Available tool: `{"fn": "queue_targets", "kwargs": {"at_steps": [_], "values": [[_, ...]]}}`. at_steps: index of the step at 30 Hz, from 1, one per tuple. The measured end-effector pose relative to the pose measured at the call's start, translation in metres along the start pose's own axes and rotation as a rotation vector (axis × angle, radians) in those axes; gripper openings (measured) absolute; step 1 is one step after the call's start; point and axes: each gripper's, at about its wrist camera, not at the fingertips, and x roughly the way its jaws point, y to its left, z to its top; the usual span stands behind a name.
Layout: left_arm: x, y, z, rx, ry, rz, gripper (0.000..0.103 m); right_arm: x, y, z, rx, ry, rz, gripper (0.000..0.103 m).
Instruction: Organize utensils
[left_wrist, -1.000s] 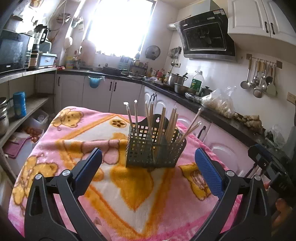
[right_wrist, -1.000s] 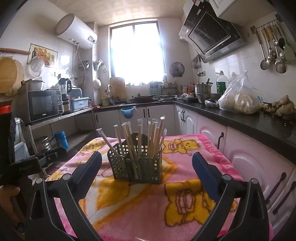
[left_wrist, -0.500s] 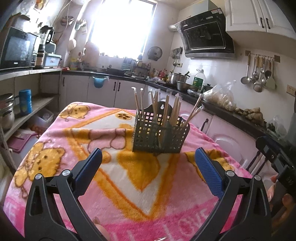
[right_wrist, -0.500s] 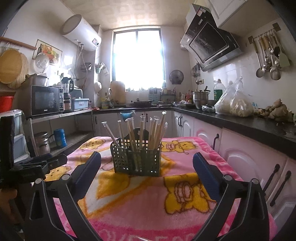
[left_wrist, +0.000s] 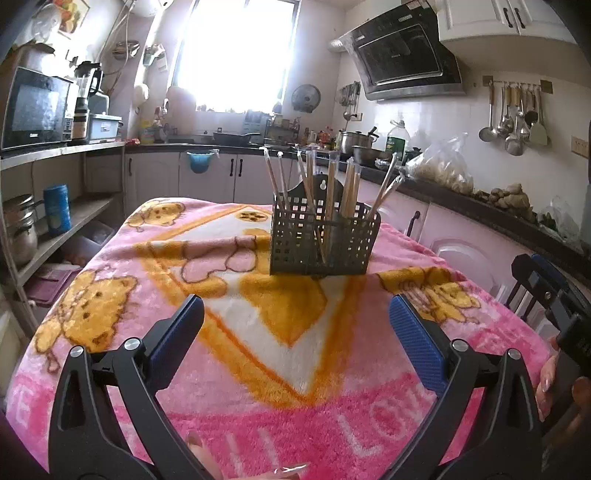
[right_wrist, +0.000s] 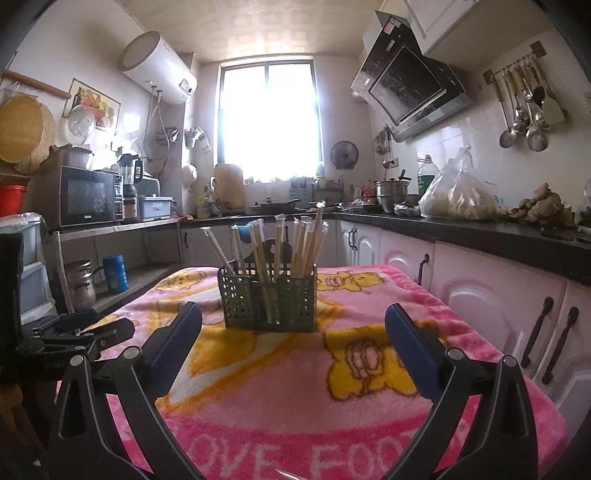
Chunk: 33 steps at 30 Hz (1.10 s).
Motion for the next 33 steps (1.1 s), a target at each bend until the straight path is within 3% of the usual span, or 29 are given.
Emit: {"fn": "queue_targets", "kwargs": {"at_steps": [5,14,33], "values": [[-0.003,-0.004,-0.014,0.011,-0.028,0.003,0.092,-0.008,-0.001,-0.016,0.01,-0.024,-0.031,0.097],[0.001,-0.001,-0.035,-0.027,0.004,0.018,0.092,-0.01,-0.009,-0.032,0.051,-0.007,-0.05,0.097],[-0.006,-0.001,-0.032,-0.023,-0.032,0.028,0.092,-0.012,0.0,-0.034,0.035,-0.01,-0.035,0.097]]}}
